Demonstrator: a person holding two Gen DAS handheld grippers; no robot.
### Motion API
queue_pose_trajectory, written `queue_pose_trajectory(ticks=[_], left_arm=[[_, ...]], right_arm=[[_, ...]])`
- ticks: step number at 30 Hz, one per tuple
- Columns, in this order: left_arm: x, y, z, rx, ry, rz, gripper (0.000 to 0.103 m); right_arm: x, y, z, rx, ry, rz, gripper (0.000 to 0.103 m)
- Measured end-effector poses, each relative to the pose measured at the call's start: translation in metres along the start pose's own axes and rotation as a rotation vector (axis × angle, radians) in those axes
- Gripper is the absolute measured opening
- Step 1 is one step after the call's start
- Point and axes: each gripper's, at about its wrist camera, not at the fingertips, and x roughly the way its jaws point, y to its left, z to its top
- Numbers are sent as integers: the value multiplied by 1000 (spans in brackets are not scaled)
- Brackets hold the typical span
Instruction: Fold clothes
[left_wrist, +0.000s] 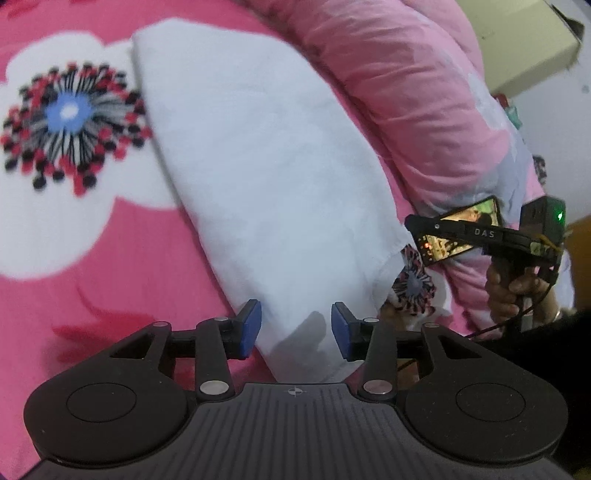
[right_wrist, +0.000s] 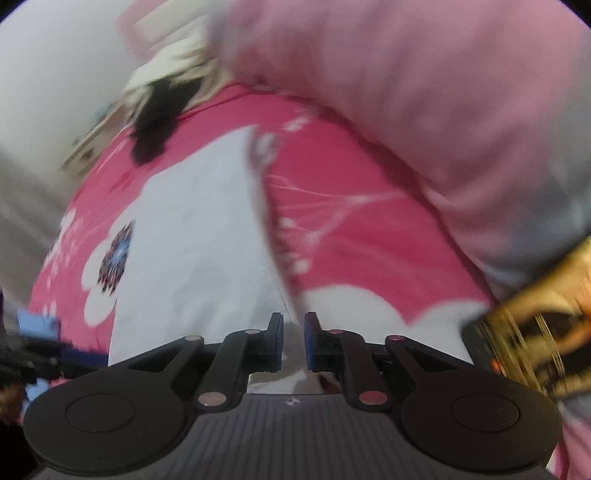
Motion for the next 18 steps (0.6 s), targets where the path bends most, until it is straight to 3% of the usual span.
queue_pose_trajectory(ticks=[3, 4, 7, 9, 10, 12, 13, 14, 18], left_arm=[[3, 4, 1, -33, 14, -20, 45], [3, 5, 1, -44, 18, -26, 45], [7, 6, 0, -58, 39, -34, 45], [10, 4, -1, -51, 47, -26, 44], [11, 3, -1, -51, 51, -23, 44], [13, 1, -2, -50, 60, -17, 42], [15, 0, -2, -48, 68, -16, 41], [17, -1, -3, -43, 78, -16, 41], [23, -4, -6, -24, 119, -20, 41]], right_arm=[[-6, -17, 3, 105, -31, 56, 39], [-6, -19, 5, 123, -37, 81, 51], [0, -20, 9, 134, -21, 143, 58], [14, -16, 10, 107, 25, 139, 58], [21, -13, 9, 92, 43, 129, 56], [31, -9, 6, 70, 72, 110, 38], [33, -7, 4, 65, 79, 101, 12], [33, -6, 2, 60, 82, 94, 2], [24, -1, -5, 29, 91, 77, 2]])
